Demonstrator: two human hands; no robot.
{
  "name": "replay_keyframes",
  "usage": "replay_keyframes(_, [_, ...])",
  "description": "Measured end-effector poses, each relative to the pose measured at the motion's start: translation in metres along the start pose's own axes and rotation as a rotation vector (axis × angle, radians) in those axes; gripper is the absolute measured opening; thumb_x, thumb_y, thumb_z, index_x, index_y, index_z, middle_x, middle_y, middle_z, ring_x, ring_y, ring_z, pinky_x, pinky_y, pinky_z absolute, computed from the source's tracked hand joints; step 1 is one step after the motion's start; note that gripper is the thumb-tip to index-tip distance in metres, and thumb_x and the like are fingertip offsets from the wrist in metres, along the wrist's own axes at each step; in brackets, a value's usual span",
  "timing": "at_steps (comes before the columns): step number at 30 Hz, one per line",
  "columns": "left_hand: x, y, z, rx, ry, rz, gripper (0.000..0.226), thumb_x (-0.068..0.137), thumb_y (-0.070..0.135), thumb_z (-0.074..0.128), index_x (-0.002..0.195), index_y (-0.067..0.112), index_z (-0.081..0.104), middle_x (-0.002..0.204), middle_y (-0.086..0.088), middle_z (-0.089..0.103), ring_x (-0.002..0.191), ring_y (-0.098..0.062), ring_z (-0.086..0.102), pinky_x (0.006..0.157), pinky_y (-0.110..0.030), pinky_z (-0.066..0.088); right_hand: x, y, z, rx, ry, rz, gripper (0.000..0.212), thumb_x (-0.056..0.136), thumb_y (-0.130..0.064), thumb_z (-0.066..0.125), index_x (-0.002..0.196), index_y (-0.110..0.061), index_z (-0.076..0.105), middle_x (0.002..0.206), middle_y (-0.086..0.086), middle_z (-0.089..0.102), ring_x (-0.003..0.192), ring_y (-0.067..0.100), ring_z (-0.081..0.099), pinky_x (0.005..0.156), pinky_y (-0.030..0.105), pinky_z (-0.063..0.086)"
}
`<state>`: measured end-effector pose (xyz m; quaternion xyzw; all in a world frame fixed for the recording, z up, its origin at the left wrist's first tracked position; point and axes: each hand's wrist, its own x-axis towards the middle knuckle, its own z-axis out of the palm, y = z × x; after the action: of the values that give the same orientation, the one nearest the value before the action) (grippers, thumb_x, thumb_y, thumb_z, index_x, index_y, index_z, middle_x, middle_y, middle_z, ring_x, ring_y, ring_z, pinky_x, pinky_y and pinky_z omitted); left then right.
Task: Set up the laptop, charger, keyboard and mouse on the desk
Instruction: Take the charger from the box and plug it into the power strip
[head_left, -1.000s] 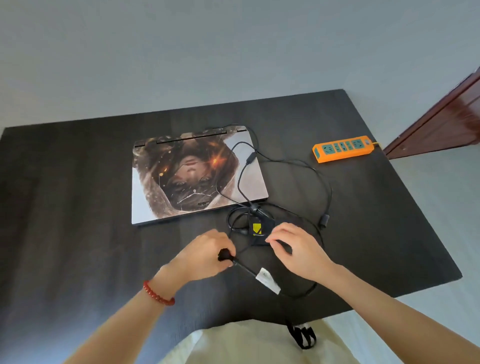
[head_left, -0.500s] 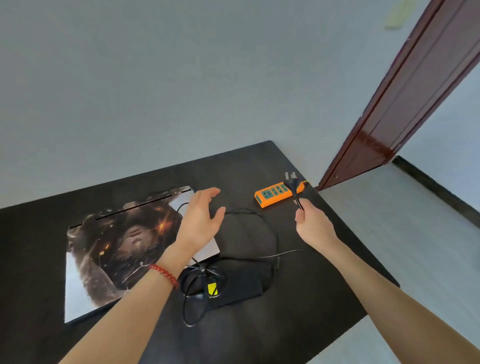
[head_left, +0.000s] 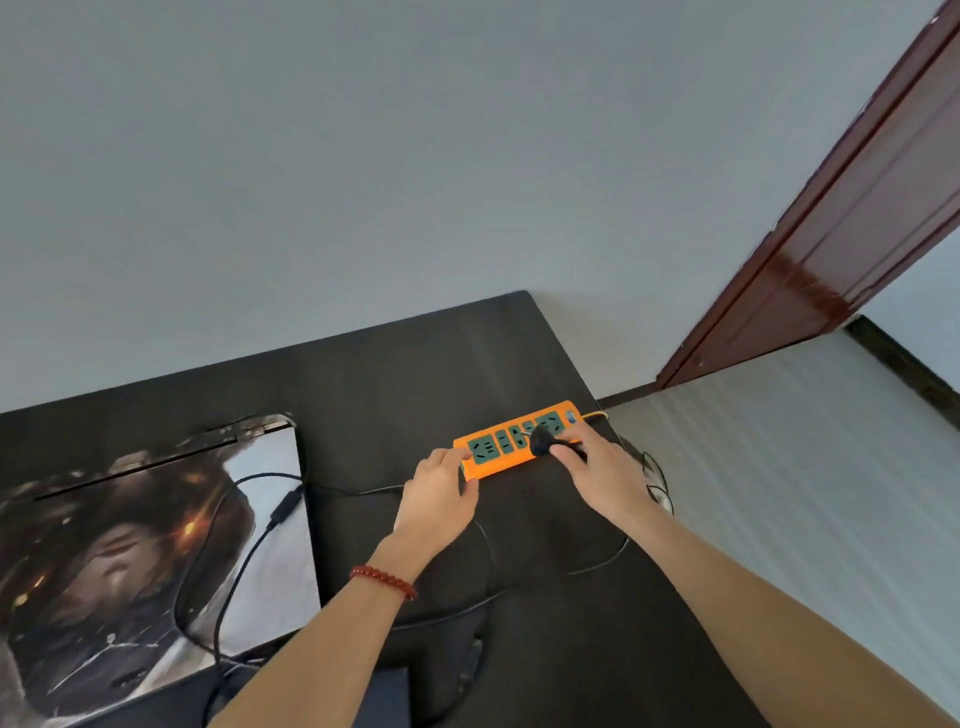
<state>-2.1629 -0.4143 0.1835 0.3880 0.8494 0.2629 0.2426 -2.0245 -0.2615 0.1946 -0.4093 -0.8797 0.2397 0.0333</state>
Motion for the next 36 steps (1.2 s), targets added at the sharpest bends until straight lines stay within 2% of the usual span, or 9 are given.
replay_keyframes(5, [0.018,-0.004,0.025,0.026,0.020,-0.082,0.047,0.090,0.016,0.050,0.135,0.014,0.037,0.140,-0.004,0.041,0.126,-0.022,0.038,0.101,-0.041,0.041,0.039,0.008,0.004,0.549,-0.190,0.148,0.026,0.098,-0.023,0.038,0.100,-0.010,0.060,0.071,-0.005,0.050,0.065,0.006,0.044,0.060,0.020,0.033])
replay_keyframes(9, [0.032,-0.011,0.030,0.081,0.024,-0.121,0.050,0.090,0.019,0.050,0.138,0.018,0.034,0.144,0.001,0.037,0.132,-0.020,0.030,0.103,-0.043,0.035,0.058,0.011,-0.003,0.834,-0.302,0.267,0.028,0.100,-0.022,0.034,0.097,-0.005,0.055,0.070,-0.008,0.049,0.055,-0.007,0.052,0.052,0.008,0.040])
replay_keyframes(12, [0.038,-0.017,0.034,0.110,0.008,-0.128,0.051,0.091,0.021,0.049,0.139,0.019,0.032,0.146,0.002,0.036,0.134,-0.018,0.028,0.104,-0.044,0.034,0.064,0.011,-0.002,0.897,-0.359,0.266,0.026,0.100,-0.021,0.032,0.100,-0.004,0.053,0.069,-0.007,0.046,0.053,-0.003,0.047,0.046,0.007,0.039])
replay_keyframes(16, [0.040,-0.023,0.038,0.143,-0.016,-0.103,0.049,0.091,0.024,0.048,0.139,0.018,0.035,0.147,0.006,0.034,0.133,-0.016,0.026,0.102,-0.043,0.034,0.068,0.017,0.003,0.836,-0.399,0.198,0.029,0.101,-0.021,0.031,0.086,-0.014,0.055,0.065,-0.004,0.040,0.055,0.005,0.032,0.046,0.012,0.036])
replay_keyframes(18, [0.038,-0.026,0.039,0.163,-0.012,-0.087,0.049,0.091,0.024,0.048,0.138,0.019,0.035,0.147,0.008,0.033,0.132,-0.015,0.026,0.102,-0.042,0.035,0.070,0.019,0.008,0.780,-0.388,0.178,0.029,0.100,-0.021,0.032,0.087,-0.016,0.057,0.067,-0.004,0.041,0.055,0.003,0.038,0.048,0.010,0.038])
replay_keyframes(23, [0.034,-0.035,0.041,0.204,-0.030,-0.052,0.052,0.091,0.024,0.047,0.140,0.023,0.031,0.150,0.011,0.027,0.132,-0.014,0.026,0.102,-0.041,0.034,0.078,0.019,0.028,0.362,-0.341,0.033,0.023,0.098,-0.020,0.038,0.105,-0.008,0.057,0.094,0.006,0.055,0.087,0.016,0.051,0.077,0.026,0.038])
replay_keyframes(28, [0.035,-0.040,0.038,0.188,-0.040,-0.037,0.051,0.091,0.020,0.046,0.140,0.024,0.032,0.150,0.013,0.026,0.131,-0.014,0.026,0.102,-0.041,0.035,0.074,0.006,0.040,0.084,-0.341,-0.064,0.019,0.097,-0.028,0.040,0.103,-0.015,0.051,0.087,0.000,0.057,0.078,0.017,0.055,0.068,0.032,0.044])
replay_keyframes(33, [0.034,-0.042,0.038,0.156,-0.046,-0.026,0.052,0.091,0.018,0.045,0.141,0.025,0.030,0.151,0.013,0.025,0.131,-0.015,0.027,0.101,-0.040,0.036,0.070,-0.003,0.044,-0.128,-0.277,-0.192,0.016,0.096,-0.031,0.042,0.105,-0.019,0.049,0.083,-0.004,0.054,0.070,0.011,0.051,0.050,0.020,0.035])
replay_keyframes(36, [0.035,-0.043,0.037,0.156,-0.054,-0.026,0.051,0.092,0.019,0.045,0.141,0.026,0.030,0.151,0.013,0.025,0.131,-0.014,0.027,0.102,-0.040,0.035,0.071,-0.005,0.041,-0.214,-0.280,-0.213,0.021,0.097,-0.032,0.038,0.106,-0.018,0.052,0.089,0.001,0.062,0.072,0.011,0.052,0.053,0.020,0.039])
